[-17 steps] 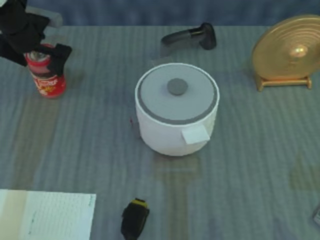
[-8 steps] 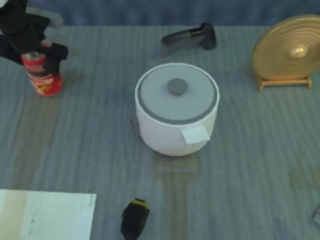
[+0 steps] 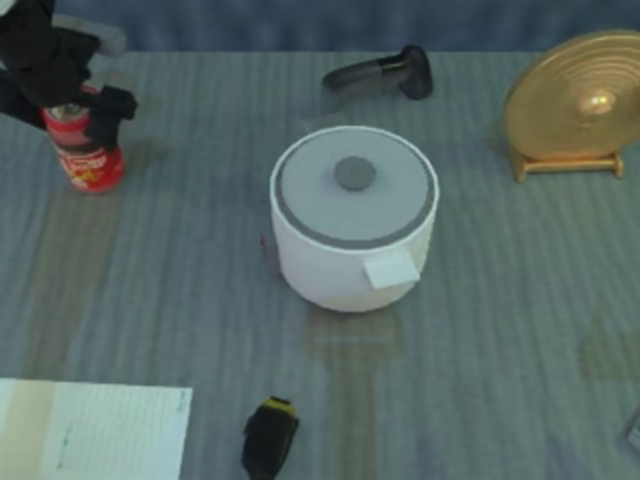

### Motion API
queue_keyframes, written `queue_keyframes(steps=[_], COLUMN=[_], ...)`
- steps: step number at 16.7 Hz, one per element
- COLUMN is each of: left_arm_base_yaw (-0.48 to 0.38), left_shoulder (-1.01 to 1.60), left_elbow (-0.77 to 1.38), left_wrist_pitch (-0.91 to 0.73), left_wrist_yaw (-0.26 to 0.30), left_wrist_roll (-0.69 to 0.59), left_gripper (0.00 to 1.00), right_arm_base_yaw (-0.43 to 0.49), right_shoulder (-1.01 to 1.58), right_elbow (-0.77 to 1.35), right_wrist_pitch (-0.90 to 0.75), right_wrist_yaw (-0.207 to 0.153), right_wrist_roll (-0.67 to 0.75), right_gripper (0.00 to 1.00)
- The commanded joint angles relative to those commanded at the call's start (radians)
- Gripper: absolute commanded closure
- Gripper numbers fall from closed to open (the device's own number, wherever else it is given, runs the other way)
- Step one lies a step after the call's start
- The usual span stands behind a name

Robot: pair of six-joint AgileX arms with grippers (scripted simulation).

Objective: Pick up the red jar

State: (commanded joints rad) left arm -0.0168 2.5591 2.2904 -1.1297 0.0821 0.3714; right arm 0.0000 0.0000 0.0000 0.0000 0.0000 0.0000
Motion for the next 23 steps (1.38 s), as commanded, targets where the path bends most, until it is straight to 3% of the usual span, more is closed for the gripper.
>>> queue_keyframes(steps=[10, 19, 23], left_arm_base_yaw=[0.002, 0.021, 0.026], left_shoulder=[-0.017, -0.443, -0.516], left_elbow=[-0.015, -0.401, -0.473], left_wrist_pitch=[-0.001, -0.033, -0.042], left_wrist_yaw=[-0.001, -0.005, -0.006], left_wrist_roll=[0.0, 0.002, 0.002], left_gripper=[1.0, 1.0, 1.0], right_arm_base_yaw=[0.0, 0.0, 0.0], right_shoulder=[0.0, 0.0, 0.0], right_elbow=[0.0, 0.0, 0.0], right_wrist_pitch=[0.0, 0.0, 0.0], right_wrist_yaw=[0.0, 0.0, 0.0], right_wrist_roll=[0.0, 0.0, 0.0], right_gripper=[0.0, 0.0, 0.0])
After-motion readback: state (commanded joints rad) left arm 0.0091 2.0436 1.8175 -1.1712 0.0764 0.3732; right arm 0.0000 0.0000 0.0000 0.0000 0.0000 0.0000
